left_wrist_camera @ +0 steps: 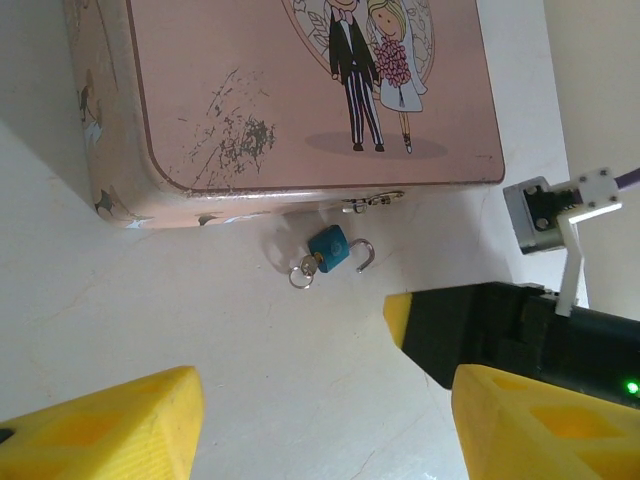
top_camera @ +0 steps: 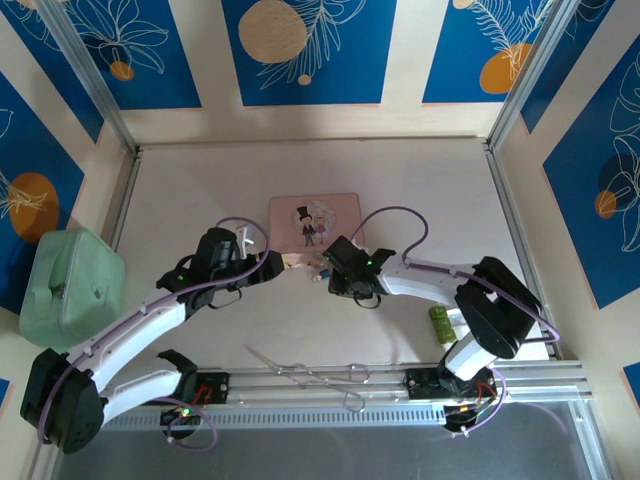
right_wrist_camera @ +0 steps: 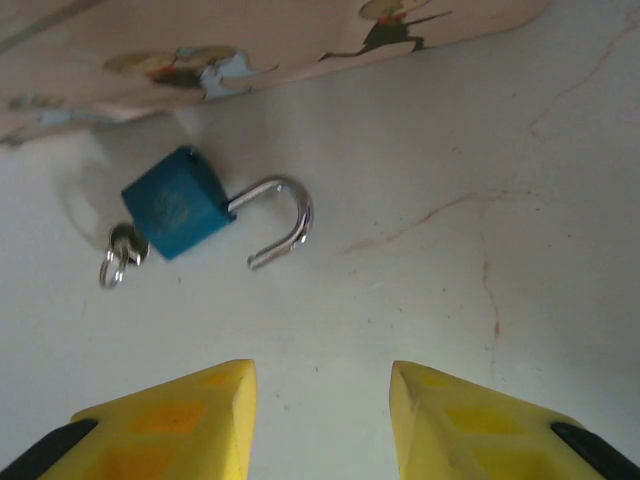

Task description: Unlock a padlock with a key

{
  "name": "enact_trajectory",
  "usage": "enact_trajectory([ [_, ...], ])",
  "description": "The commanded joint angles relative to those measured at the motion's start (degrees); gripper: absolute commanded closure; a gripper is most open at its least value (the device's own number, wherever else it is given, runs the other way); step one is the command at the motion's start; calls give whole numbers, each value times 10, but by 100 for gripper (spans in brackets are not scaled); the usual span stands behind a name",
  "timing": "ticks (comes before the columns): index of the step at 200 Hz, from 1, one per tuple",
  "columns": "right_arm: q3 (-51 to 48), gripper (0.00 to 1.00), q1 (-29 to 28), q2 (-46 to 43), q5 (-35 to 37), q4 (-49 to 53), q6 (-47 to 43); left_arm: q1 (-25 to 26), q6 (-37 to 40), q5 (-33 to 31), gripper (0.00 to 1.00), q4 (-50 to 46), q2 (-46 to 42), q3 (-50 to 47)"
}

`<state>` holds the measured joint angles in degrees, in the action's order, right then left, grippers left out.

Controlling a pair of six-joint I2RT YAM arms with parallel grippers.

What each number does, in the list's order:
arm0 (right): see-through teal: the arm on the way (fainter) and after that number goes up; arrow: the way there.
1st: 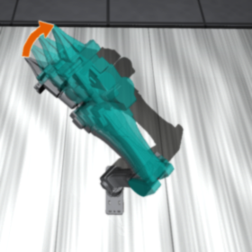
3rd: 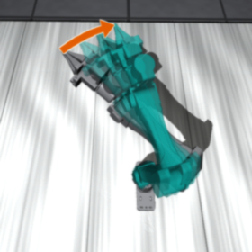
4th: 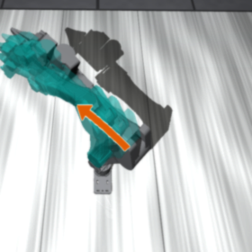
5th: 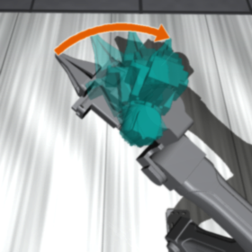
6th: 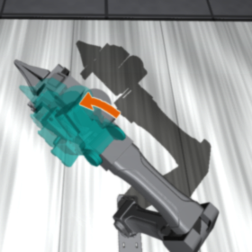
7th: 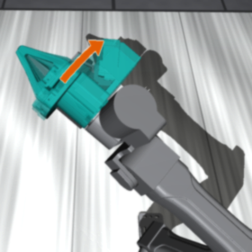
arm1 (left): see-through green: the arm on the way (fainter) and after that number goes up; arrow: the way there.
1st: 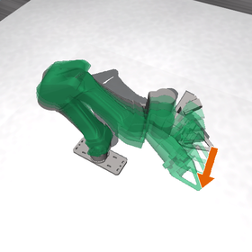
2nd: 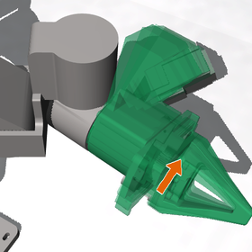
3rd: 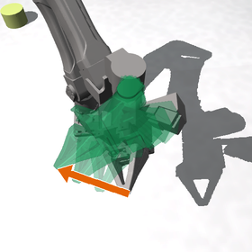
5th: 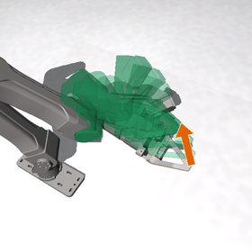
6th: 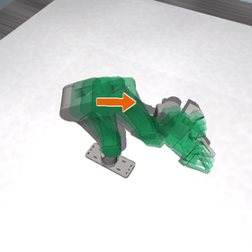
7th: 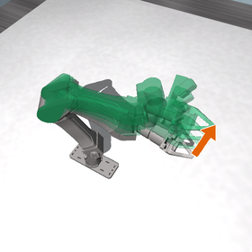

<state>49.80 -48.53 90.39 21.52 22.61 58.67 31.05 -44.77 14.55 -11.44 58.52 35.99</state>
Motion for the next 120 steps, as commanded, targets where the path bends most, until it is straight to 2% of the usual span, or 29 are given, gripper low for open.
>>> enact_trajectory([
  [1, 1, 61, -6, 8, 53, -47, 86, 1, -4, -6, 34, 4, -15, 5],
  [23, 38, 61, -4, 37, 86, 8, 112, 1, -3, -6, 34, 8, -12, 2],
  [44, 78, 66, 1, 74, 90, 56, 127, 1, -5, -5, 34, 18, -6, 0],
  [92, 101, 67, -7, 109, 110, 65, 131, 1, -8, 5, 35, 34, 6, -6],
  [120, 102, 69, -2, 119, 97, 53, 126, 1, -5, 3, 35, 33, 4, -11],
])
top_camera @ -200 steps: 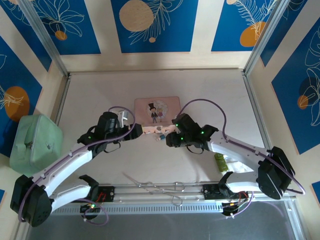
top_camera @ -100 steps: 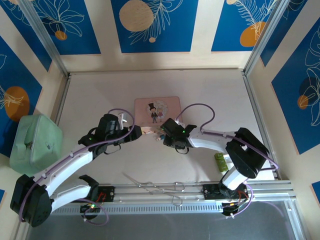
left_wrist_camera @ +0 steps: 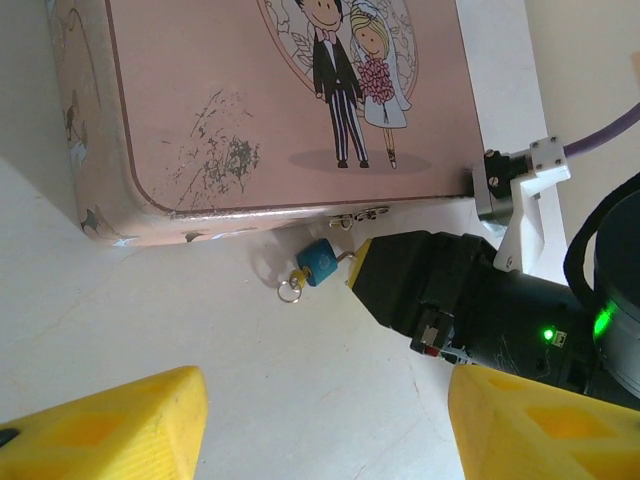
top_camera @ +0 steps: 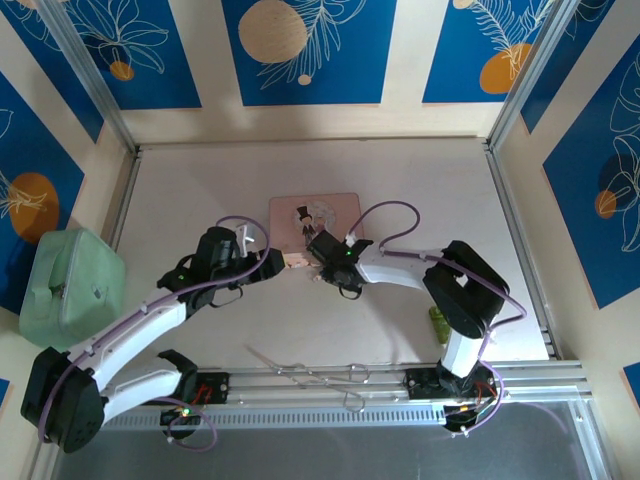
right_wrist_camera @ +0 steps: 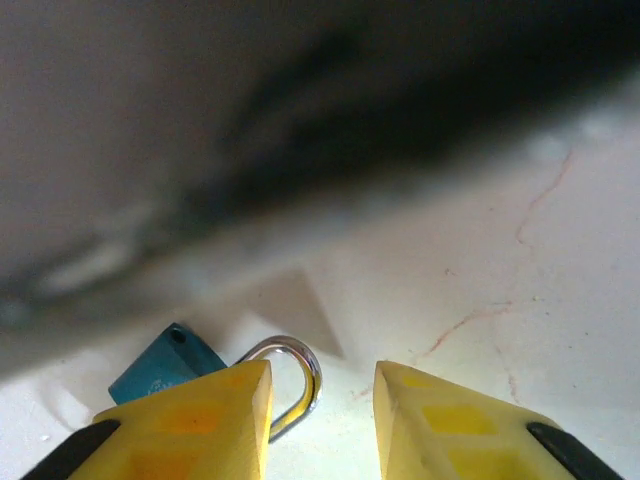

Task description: Unlock a padlock with a key

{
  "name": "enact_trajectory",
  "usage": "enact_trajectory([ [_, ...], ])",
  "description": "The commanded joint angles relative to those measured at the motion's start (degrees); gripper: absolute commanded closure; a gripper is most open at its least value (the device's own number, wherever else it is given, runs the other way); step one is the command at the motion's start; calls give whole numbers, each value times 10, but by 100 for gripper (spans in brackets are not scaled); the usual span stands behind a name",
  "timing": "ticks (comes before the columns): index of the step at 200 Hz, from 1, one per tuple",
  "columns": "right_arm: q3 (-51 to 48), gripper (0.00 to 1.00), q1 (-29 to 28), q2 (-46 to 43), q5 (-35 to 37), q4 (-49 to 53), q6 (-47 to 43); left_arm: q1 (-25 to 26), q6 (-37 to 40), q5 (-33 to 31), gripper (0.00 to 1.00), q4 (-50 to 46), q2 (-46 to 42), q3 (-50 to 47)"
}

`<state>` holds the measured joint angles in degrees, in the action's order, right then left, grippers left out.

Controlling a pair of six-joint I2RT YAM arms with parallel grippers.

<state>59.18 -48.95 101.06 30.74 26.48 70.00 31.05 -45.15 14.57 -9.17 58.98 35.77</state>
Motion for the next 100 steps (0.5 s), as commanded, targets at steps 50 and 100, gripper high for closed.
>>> enact_trajectory([
  [50, 21, 72, -7, 26, -2, 27, 10, 0, -1, 4, 36, 16, 3, -9],
  [100, 42, 78, -29, 42, 5, 98, 15, 1, -3, 2, 37, 14, 4, -4],
])
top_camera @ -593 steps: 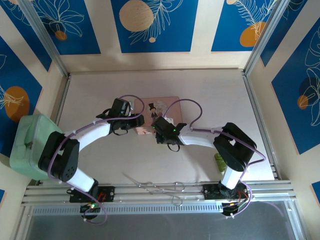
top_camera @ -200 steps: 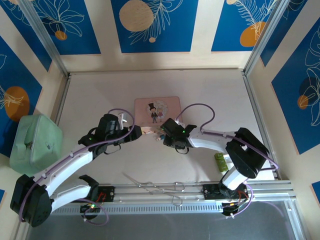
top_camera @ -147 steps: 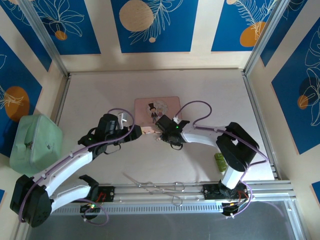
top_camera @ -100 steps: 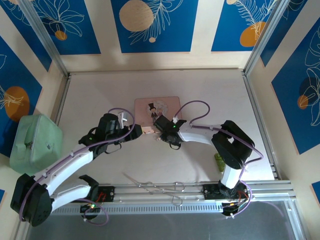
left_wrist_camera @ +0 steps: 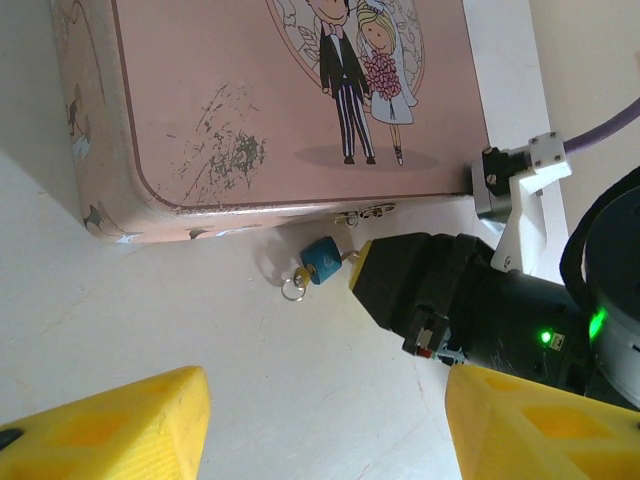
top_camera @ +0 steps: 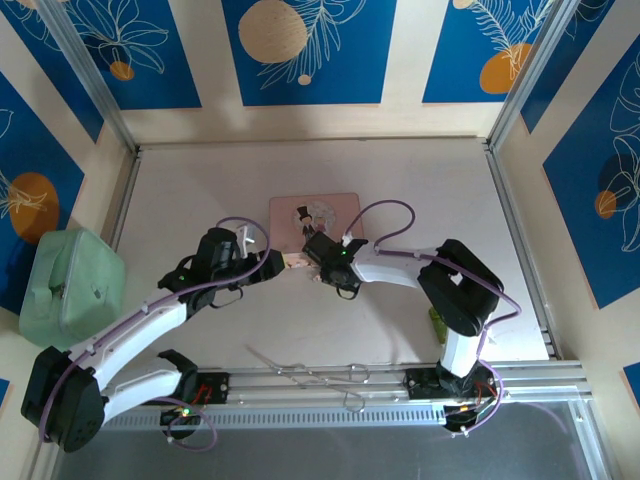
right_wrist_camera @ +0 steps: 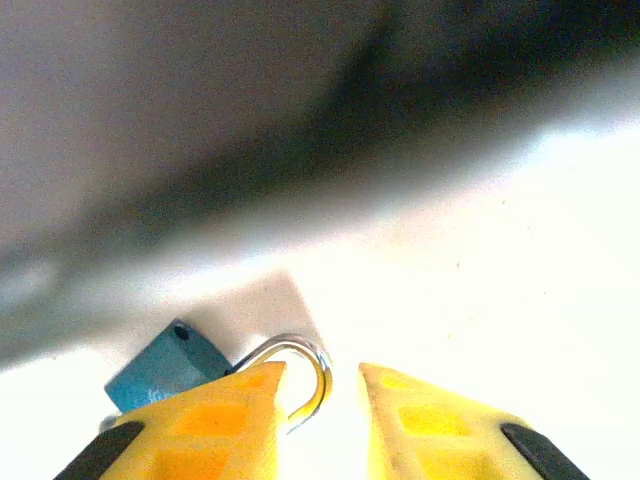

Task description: Unlock a padlock with a key

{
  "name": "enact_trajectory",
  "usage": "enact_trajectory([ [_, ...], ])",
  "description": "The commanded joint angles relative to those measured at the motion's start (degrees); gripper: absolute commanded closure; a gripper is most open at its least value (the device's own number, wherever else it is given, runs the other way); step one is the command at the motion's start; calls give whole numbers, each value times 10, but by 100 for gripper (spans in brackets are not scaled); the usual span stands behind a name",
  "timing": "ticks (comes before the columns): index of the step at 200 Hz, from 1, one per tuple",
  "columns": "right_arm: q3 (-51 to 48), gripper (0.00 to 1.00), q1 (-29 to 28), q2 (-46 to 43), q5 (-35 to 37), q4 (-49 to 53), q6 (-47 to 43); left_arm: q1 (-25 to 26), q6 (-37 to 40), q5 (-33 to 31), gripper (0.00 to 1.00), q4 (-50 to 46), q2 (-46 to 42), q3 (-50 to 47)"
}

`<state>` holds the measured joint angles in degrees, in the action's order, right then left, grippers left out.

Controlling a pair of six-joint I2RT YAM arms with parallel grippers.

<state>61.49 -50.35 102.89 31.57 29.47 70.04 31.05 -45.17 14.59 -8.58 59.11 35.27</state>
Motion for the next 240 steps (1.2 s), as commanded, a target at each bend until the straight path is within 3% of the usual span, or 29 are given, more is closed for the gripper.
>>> enact_trajectory([
  [1, 19, 78, -15, 24, -3, 68, 15, 1, -3, 2, 37, 8, 3, 1],
  [56, 11, 88, -28, 15, -4, 92, 2, 1, -2, -2, 38, 0, 3, 11],
  [109, 47, 94, -49, 35, -64, 98, -89, -1, 7, -12, 38, -14, 10, 27],
  [155, 68, 100, -83, 28, -74, 129, -132, -1, -7, -16, 39, -2, 17, 31],
  [240, 54, 97, -89, -31, -88, 115, -186, -1, -12, -19, 41, -4, 18, 29],
])
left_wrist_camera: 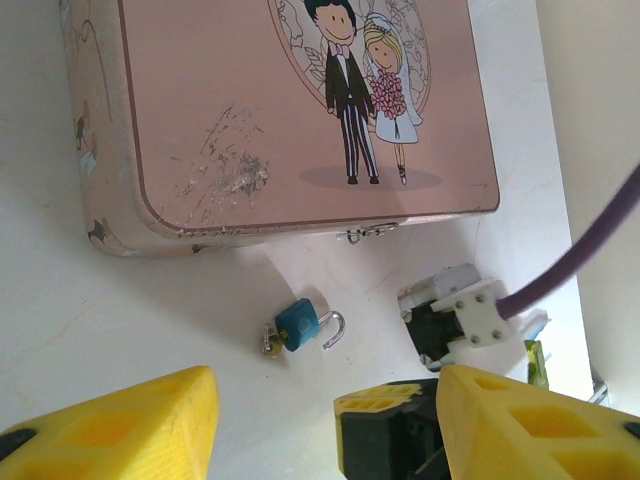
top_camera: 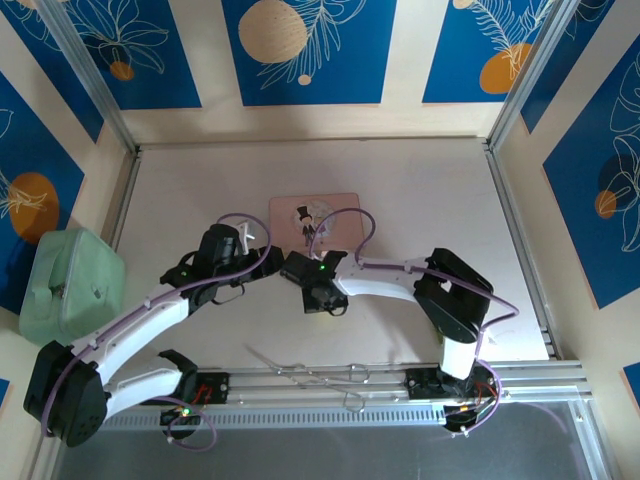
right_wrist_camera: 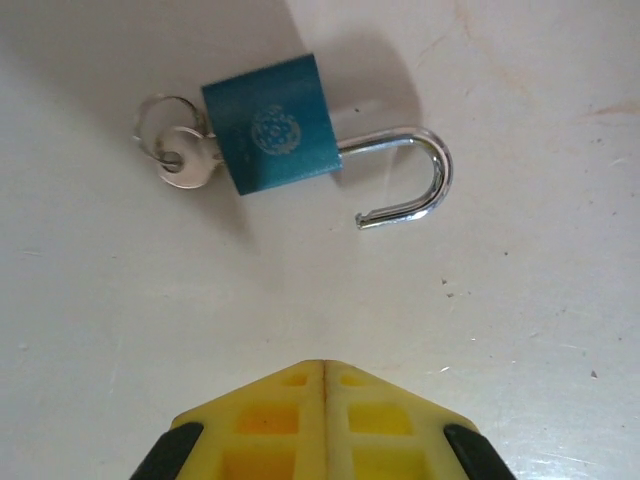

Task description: Unlock a padlock with a key

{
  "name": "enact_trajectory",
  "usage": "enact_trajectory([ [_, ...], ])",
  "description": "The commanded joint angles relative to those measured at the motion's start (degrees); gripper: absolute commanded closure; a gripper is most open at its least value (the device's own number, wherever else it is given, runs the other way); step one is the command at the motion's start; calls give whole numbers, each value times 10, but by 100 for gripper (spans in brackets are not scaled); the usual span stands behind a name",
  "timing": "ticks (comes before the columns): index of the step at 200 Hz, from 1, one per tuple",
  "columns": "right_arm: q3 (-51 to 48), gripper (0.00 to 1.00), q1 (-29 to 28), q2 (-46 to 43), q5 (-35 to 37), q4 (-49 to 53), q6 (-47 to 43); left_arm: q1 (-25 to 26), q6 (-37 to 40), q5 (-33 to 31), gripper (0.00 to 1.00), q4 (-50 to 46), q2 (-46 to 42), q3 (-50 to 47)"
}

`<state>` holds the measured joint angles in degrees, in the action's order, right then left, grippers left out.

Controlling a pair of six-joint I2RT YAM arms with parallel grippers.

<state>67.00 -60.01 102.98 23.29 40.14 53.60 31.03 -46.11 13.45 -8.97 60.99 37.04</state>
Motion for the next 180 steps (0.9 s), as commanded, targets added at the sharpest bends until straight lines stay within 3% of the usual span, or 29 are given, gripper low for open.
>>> enact_trajectory([
  [1, -1, 96, 9, -33, -4, 9, -21, -1, -2, -8, 41, 1, -1, 11],
  [37, -7, 67, 33, -50, 27, -30, -14, -3, -6, -15, 41, 4, 1, 11],
  [69, 12, 52, 39, -21, 77, -34, 61, -5, -7, -16, 40, 3, 1, 9],
  [88, 54, 36, 41, 17, 108, 13, 110, -6, -6, -13, 40, 3, 0, 5],
  [180, 120, 35, 51, 118, 113, 49, 141, -18, -6, -4, 41, 10, -4, -13],
])
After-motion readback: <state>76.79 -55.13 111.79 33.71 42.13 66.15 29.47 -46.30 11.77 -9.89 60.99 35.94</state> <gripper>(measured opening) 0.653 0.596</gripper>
